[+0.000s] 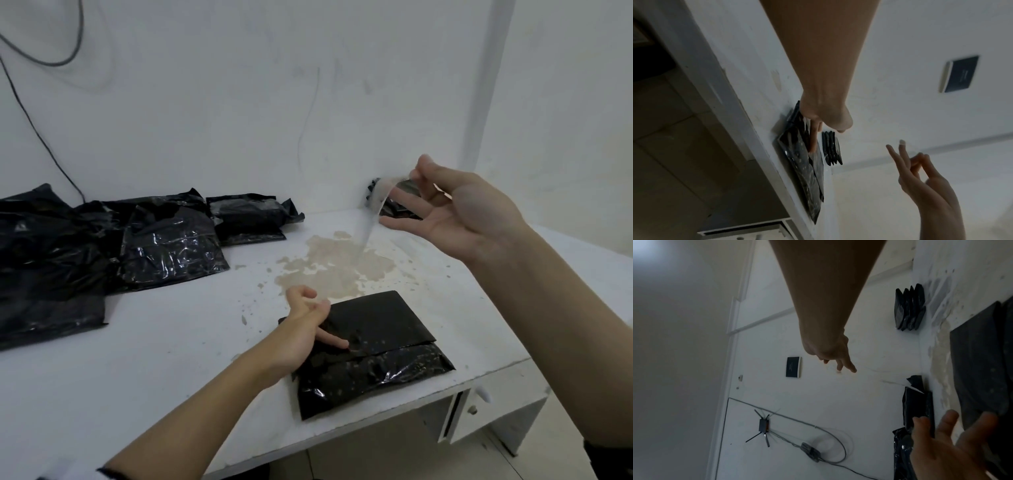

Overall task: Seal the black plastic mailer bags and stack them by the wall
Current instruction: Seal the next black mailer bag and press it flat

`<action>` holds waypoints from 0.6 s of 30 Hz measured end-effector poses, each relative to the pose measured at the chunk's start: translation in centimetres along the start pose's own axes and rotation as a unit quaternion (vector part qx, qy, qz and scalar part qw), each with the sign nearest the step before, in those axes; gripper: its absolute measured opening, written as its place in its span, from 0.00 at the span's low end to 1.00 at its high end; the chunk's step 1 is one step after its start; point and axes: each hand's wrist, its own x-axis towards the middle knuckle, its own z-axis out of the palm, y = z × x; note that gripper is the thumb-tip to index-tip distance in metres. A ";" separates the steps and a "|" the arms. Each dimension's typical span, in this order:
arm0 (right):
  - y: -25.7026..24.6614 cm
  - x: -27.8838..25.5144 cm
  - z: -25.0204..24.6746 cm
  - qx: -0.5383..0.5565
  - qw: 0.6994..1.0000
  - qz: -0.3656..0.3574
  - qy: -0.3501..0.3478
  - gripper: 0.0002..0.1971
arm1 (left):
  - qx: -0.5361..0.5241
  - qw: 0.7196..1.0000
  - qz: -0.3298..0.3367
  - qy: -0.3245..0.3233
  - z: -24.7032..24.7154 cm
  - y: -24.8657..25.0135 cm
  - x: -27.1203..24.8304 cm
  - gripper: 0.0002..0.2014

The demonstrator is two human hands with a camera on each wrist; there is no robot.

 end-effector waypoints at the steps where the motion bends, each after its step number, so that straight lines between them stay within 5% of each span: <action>1: 0.1 -0.1 0.1 0.004 1.000 0.005 -0.009 0.06 | -0.040 0.999 -0.023 0.009 -0.1 -0.2 0.2 0.11; 9: 0.9 -1.2 1.1 0.010 0.998 0.041 -0.049 0.07 | -0.172 0.980 -0.102 0.007 -0.9 0.2 0.6 0.30; 18: 1.5 -1.9 2.0 0.006 0.997 0.065 -0.047 0.07 | -0.183 0.980 -0.081 -0.004 -1.0 0.3 -0.1 0.23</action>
